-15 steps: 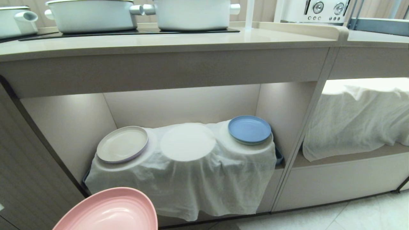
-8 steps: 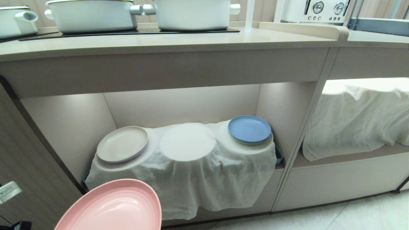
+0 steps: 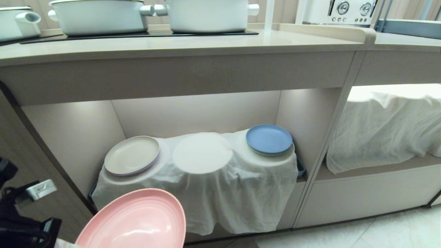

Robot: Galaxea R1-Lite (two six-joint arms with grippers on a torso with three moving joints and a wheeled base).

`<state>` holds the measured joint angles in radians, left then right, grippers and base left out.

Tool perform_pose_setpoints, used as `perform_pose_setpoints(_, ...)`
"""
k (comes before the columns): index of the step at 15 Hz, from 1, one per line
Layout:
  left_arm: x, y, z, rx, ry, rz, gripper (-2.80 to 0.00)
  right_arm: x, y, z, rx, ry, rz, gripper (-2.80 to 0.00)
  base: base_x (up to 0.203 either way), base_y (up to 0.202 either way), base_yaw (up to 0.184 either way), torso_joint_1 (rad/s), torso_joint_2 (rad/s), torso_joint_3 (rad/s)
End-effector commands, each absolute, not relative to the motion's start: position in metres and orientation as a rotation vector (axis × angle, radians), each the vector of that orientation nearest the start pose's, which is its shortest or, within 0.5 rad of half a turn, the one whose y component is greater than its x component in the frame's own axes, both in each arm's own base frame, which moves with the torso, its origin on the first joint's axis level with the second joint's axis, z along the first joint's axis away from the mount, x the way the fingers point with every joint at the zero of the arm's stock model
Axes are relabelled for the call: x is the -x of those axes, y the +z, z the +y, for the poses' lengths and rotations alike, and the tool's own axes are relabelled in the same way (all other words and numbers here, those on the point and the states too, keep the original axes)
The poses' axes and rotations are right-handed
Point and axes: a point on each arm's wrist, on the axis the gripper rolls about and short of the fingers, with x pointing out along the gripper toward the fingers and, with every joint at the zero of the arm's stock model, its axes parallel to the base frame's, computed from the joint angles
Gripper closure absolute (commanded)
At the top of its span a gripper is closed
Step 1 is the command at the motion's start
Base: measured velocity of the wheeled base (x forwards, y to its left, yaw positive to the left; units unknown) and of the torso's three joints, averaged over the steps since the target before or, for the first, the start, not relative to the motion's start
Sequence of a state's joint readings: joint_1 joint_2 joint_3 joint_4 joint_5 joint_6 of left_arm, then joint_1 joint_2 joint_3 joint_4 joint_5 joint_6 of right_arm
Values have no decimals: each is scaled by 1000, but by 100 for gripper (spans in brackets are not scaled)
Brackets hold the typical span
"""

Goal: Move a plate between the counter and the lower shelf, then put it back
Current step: Put the plate in the cupboard

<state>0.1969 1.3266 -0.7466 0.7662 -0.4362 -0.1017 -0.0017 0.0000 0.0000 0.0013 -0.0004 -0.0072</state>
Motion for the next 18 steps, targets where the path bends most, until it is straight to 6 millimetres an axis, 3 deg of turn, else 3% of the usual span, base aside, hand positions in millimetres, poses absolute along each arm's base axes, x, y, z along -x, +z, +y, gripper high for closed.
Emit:
perform_pose_setpoints(1,-160,155,15,502,-165,1364,0,23,75,0,8,-2,0,0,0,0,0,0,0,0)
perform_pose_setpoints(6,-196,151,-10,487,-214,1447,0,23,75,0,8,-2,2,0,0,0,0,0,0,0)
perform_pose_setpoints(10,-220,142,-31,556,-184,1406,0,23,75,0,8,-2,2,0,0,0,0,0,0,0)
perform_pose_setpoints(18,-246,123,-43,688,-22,1372,0,23,75,0,8,-2,1,0,0,0,0,0,0,0)
